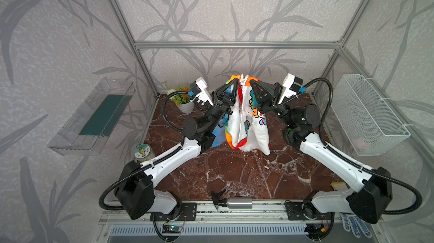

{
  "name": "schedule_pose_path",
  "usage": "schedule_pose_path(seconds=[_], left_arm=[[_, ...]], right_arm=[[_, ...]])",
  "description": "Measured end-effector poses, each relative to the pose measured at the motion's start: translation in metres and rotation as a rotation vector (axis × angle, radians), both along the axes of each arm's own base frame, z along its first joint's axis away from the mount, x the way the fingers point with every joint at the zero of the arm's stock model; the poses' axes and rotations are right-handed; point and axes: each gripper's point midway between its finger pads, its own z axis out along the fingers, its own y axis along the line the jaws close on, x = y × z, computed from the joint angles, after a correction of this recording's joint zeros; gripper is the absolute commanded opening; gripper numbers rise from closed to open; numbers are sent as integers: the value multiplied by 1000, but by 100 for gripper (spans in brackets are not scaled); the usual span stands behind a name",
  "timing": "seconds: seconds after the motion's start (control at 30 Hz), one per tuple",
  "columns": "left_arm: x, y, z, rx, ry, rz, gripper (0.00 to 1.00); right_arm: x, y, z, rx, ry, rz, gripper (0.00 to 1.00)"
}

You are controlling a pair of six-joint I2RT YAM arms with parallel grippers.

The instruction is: Zip up the jacket

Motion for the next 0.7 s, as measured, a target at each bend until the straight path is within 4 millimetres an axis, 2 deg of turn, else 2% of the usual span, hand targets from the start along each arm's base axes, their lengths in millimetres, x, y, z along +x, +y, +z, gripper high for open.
schedule_pose_path(seconds=[0.3, 0.7], left_arm=[[0, 1, -2, 45, 34, -13, 0], [11, -4, -18, 123, 105, -39, 0]], right_arm=[[5, 1, -6, -33, 20, -8, 0], [13, -3, -11, -51, 49, -22, 0]])
